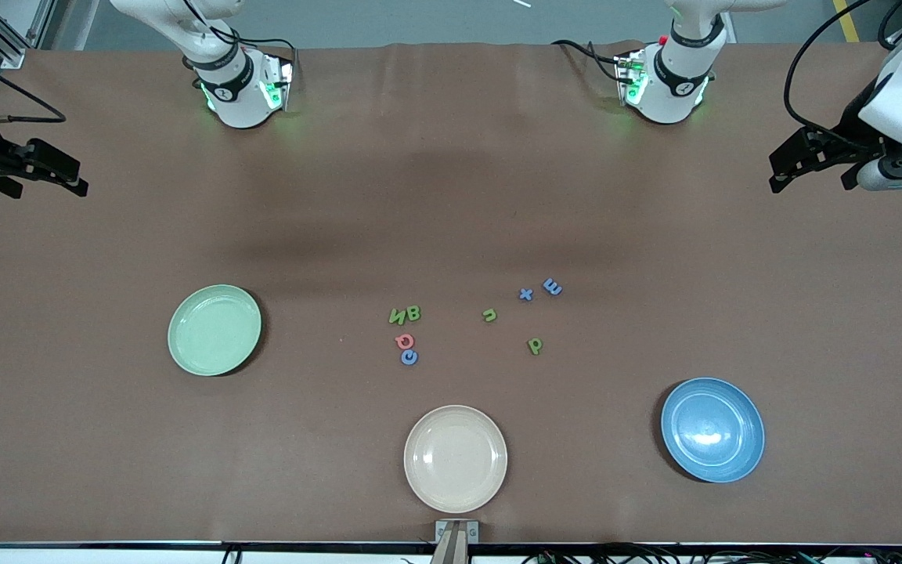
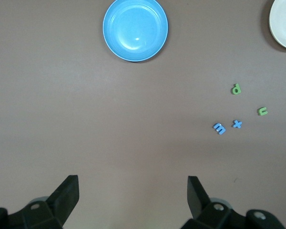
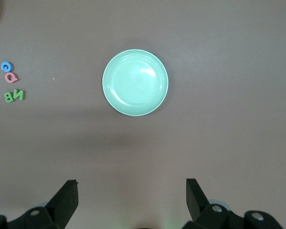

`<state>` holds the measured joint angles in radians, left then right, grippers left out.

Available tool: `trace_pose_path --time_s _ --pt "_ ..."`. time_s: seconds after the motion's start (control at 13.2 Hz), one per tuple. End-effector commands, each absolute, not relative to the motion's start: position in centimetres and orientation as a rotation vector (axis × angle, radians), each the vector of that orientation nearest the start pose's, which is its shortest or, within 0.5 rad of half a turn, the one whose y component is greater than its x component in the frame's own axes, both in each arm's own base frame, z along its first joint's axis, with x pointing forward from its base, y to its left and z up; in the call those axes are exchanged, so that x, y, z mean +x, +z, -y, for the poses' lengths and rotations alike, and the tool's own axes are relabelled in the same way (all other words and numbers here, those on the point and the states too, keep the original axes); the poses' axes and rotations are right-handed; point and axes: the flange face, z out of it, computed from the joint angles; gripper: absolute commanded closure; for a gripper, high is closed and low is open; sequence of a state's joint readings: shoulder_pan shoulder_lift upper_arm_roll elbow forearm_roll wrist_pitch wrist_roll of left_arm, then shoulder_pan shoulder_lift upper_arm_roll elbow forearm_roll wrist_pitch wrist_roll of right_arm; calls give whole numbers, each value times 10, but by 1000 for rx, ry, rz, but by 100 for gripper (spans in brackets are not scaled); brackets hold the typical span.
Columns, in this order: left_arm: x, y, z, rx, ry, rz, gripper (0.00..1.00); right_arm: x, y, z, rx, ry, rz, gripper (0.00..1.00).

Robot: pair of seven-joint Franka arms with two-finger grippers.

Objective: Sort upper and lower case letters into plates
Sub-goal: 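Move both grippers from rest toward the scattered letters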

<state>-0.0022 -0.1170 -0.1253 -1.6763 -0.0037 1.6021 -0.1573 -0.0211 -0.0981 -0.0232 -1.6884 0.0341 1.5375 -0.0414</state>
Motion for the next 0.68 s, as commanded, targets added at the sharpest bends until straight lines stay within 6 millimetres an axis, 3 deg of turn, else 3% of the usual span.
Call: trace_pose_path --time_s 0.0,0.3,0.6 --pt "513 644 75 -3138 -50 30 0 510 621 20 -3107 65 -14 0" --pt "520 640 77 -3125 -46 20 0 511 621 20 -3110 58 -12 0" --pt "535 590 122 -3110 -18 -59 0 511 623 21 -3121 54 -11 0"
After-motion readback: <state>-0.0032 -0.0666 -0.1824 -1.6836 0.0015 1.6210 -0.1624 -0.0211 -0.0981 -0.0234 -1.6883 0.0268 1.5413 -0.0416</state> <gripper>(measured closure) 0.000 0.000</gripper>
